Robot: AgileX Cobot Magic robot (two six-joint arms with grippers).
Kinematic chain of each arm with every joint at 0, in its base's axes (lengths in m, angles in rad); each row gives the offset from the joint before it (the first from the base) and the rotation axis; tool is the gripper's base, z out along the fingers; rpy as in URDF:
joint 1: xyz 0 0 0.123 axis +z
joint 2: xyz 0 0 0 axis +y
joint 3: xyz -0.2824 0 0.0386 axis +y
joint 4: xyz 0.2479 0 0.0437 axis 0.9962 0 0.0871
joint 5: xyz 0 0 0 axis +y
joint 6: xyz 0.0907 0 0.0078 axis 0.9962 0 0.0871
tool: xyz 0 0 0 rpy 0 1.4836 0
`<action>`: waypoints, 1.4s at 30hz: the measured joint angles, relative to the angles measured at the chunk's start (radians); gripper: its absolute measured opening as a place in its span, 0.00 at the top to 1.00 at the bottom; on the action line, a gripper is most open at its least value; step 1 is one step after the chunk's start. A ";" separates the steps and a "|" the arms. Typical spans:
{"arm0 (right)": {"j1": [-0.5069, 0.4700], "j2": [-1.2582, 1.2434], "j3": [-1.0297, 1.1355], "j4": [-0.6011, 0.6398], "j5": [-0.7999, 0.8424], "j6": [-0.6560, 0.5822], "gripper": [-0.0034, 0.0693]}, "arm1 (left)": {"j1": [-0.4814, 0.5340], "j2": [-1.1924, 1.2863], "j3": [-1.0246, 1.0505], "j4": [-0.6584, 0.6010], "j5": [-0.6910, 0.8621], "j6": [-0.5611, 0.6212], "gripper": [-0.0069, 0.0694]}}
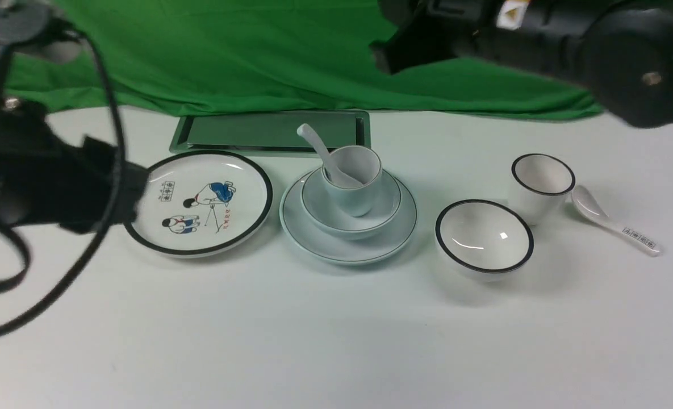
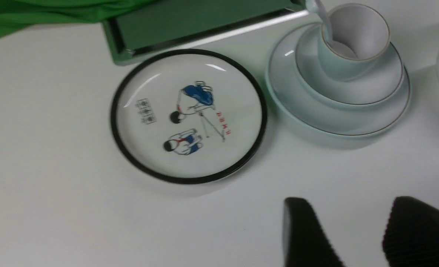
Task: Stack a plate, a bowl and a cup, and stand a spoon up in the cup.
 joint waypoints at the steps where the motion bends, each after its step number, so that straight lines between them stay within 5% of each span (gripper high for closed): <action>1: 0.000 -0.056 0.031 0.000 -0.005 0.000 0.92 | 0.000 -0.053 0.034 0.022 0.000 -0.020 0.71; 4: 0.000 -0.217 0.170 0.000 -0.045 -0.001 0.94 | 0.000 -0.198 0.138 0.052 -0.007 -0.046 0.89; 7: 0.000 -0.385 0.337 0.000 -0.103 -0.002 0.94 | 0.000 -0.376 0.263 0.050 -0.047 -0.064 0.95; 19: 0.000 -0.884 0.710 0.000 -0.140 0.001 0.93 | 0.000 -0.865 0.523 0.050 -0.210 -0.102 0.96; 42: 0.000 -0.954 0.742 0.000 -0.120 0.001 0.88 | 0.000 -0.880 0.525 0.050 -0.217 -0.111 0.95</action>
